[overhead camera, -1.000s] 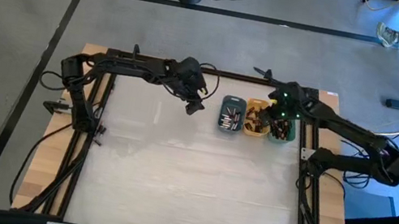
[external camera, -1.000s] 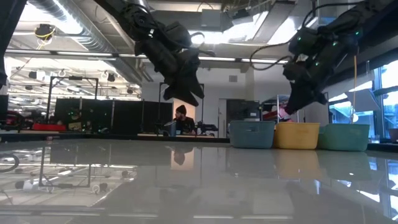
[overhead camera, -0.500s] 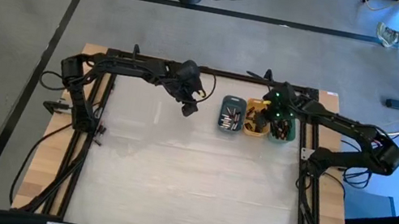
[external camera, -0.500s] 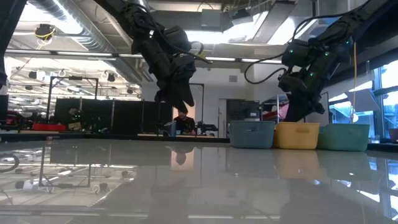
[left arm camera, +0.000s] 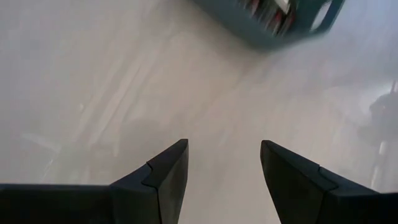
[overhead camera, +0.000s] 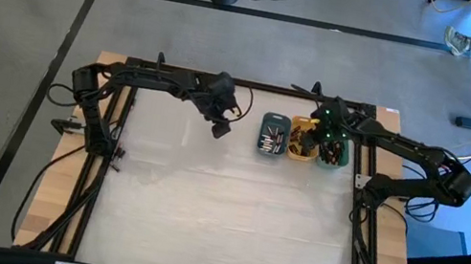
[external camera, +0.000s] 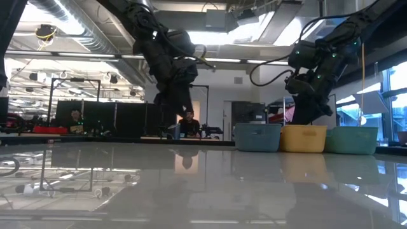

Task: Sort batteries
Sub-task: Put the black into the yellow bin

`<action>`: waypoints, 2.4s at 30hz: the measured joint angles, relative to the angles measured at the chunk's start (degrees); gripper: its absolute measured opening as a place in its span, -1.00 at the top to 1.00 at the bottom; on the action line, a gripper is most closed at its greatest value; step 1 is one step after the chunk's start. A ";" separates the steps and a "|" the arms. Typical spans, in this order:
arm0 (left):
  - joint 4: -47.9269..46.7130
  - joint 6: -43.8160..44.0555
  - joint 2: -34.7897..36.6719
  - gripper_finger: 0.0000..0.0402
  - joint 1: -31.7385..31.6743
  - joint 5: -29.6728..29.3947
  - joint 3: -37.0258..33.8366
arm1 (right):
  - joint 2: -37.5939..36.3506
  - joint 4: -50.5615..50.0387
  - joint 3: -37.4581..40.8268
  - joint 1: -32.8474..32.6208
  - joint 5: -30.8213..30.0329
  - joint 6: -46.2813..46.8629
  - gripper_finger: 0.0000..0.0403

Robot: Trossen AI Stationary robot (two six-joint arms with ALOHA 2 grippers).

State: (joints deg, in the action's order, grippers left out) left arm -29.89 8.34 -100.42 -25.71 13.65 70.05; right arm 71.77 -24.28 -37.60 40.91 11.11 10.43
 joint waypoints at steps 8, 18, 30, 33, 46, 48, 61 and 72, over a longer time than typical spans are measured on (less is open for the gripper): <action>-13.71 -1.31 0.00 0.06 -1.45 -2.44 1.46 | -0.49 -1.32 -3.18 -0.02 0.48 -2.38 0.40; -24.16 -1.04 0.00 0.06 -1.43 -15.52 1.52 | -2.47 0.33 -6.45 -0.07 4.97 -3.36 0.39; -32.38 2.34 0.00 0.06 -1.69 -20.98 1.52 | -2.47 1.27 -6.43 -0.07 7.12 -3.33 0.39; -32.78 2.95 0.00 0.06 -1.69 -20.99 1.52 | -2.47 1.27 -6.43 -0.07 7.13 -3.34 0.39; -33.30 3.74 0.00 0.06 -1.71 -21.00 1.52 | -2.47 1.27 -6.40 -0.07 7.15 -3.42 0.39; -35.16 5.33 0.00 0.06 -1.71 -21.07 1.52 | -2.47 1.27 -6.40 -0.07 7.15 -3.44 0.39; -42.38 10.75 0.04 0.06 -4.46 -23.47 -9.65 | -2.49 1.64 -5.58 -0.80 6.93 -4.83 0.39; -43.95 6.10 0.02 0.06 -11.53 -26.89 -15.19 | -2.49 4.66 -5.42 -7.58 6.02 -6.33 0.39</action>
State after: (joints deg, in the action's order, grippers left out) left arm -73.83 14.44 -100.40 -37.24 -13.24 54.86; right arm 69.28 -19.62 -43.03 33.32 17.14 4.10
